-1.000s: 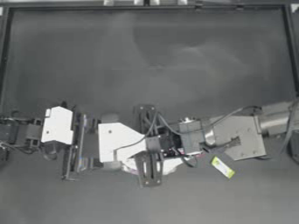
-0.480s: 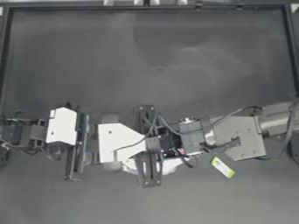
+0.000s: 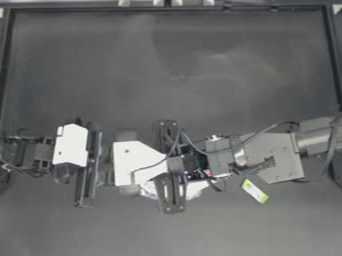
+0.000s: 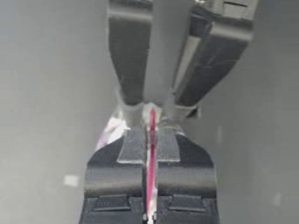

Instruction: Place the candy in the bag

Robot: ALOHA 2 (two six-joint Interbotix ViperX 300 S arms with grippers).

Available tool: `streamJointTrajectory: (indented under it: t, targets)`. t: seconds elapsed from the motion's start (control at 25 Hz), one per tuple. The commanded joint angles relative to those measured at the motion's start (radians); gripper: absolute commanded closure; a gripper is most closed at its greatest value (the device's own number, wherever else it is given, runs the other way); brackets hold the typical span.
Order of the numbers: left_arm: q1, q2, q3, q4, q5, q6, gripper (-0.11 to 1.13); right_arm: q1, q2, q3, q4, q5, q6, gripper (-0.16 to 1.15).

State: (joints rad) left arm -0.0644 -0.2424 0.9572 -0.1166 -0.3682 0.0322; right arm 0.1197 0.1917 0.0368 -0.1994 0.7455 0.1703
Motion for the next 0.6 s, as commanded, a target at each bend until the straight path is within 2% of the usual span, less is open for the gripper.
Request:
streamJointTrajectory:
  t: [0.04,0.4,0.48,0.6]
  targets:
    - [0.000,-0.014,-0.021,-0.002,-0.008,0.003,0.44,0.002,-0.046,-0.006,-0.003,-0.005,0.000,0.92]
    - [-0.006,-0.012,-0.035,0.002,-0.008,0.003,0.48,0.002,-0.043,-0.003,-0.002,-0.005,0.000,0.92]
    - [-0.008,-0.012,-0.037,0.002,-0.008,0.005,0.52,0.002,-0.043,-0.002,-0.002,-0.005,0.000,0.92]
    - [-0.012,-0.014,-0.035,0.005,-0.008,0.005,0.63,0.002,-0.041,0.000,-0.002,-0.006,0.000,0.92]
